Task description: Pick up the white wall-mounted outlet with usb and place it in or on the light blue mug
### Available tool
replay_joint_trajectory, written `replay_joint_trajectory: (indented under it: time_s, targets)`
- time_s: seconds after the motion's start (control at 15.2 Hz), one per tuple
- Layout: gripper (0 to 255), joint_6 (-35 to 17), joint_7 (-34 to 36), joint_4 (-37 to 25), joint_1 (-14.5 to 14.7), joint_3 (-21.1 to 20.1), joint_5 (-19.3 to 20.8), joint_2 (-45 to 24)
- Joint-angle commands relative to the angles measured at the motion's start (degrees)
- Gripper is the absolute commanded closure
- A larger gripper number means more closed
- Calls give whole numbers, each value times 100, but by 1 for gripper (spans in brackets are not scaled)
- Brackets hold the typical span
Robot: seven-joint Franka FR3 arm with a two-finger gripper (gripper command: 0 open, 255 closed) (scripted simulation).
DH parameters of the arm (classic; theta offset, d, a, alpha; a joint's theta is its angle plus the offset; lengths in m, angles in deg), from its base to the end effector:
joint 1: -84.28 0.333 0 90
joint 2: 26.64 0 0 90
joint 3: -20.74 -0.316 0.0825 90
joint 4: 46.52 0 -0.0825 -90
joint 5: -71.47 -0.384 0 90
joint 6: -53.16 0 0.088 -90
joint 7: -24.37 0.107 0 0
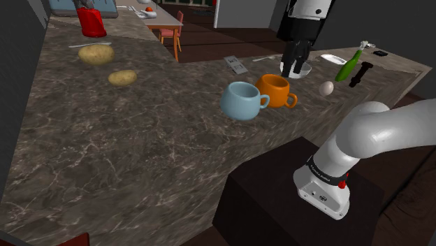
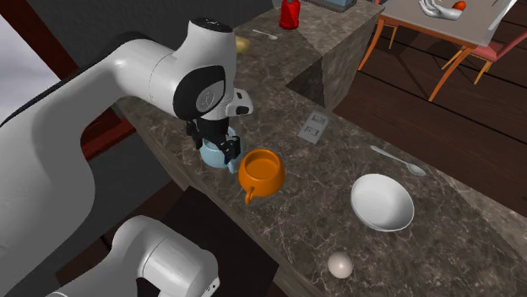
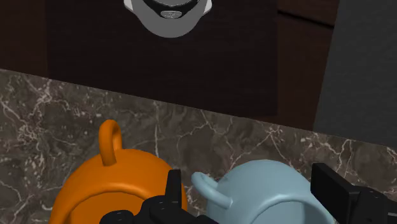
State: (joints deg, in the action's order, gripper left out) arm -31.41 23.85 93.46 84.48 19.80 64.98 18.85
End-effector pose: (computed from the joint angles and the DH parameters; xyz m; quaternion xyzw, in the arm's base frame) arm 0.2898 0.0198 0.5455 -0.9949 -0.0119 0.0865 0.0505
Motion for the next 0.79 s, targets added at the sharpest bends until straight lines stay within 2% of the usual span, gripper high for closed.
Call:
replay_joint_trajectory:
  time_s: [0.0,0.73]
  targets:
    - [0,0,0,0,0,0,0,0]
    - [0,-1183,612,-1266,-396,472,-808,-2381]
